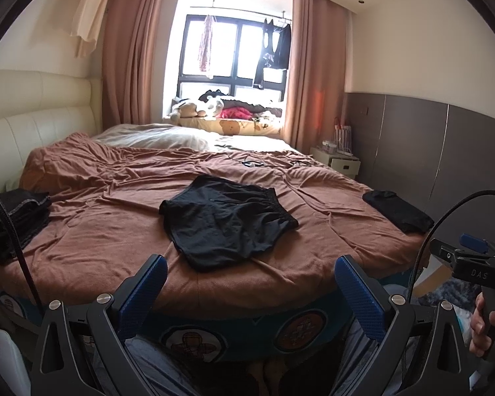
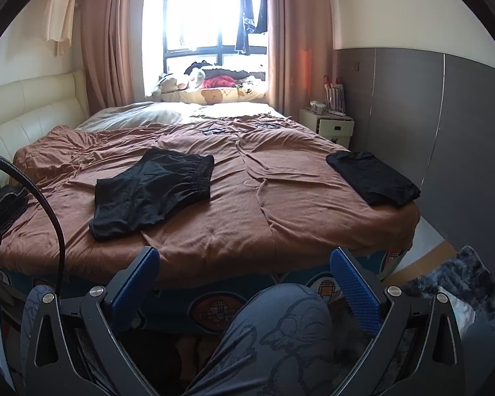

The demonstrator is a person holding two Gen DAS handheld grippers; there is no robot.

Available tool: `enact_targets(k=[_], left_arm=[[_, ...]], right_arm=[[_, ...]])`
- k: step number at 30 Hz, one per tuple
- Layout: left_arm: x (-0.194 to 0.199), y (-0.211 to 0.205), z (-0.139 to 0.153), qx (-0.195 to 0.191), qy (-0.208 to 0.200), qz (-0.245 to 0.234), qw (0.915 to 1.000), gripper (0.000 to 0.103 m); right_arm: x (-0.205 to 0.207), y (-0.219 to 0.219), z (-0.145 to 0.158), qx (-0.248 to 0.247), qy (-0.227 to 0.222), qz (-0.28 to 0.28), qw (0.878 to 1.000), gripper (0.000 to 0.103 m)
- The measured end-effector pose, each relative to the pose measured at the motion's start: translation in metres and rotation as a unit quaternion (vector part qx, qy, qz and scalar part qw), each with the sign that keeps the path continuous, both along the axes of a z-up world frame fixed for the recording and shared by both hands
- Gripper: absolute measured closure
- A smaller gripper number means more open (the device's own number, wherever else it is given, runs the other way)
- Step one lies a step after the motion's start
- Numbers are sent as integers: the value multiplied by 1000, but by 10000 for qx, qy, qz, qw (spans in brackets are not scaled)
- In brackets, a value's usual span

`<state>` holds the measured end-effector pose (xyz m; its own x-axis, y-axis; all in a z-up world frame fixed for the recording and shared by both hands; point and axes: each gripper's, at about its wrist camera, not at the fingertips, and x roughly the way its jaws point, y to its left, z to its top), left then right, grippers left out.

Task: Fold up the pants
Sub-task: 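Move both tools toward the black pants on the bed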

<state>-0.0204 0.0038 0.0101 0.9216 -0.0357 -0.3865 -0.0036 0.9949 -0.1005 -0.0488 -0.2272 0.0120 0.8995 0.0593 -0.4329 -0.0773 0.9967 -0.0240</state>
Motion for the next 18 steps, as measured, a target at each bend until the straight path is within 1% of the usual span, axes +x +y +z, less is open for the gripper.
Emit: enact_targets(k=[11,18], left_arm=[[-1,-1,1,-36,-26,-62,10000,1],[3,-1,-1,-121,1,-95,9999,1]], right_arm=[[-2,0,5,-5,-63,-45,10000,0],[3,1,4,11,11,-114,9999,0]])
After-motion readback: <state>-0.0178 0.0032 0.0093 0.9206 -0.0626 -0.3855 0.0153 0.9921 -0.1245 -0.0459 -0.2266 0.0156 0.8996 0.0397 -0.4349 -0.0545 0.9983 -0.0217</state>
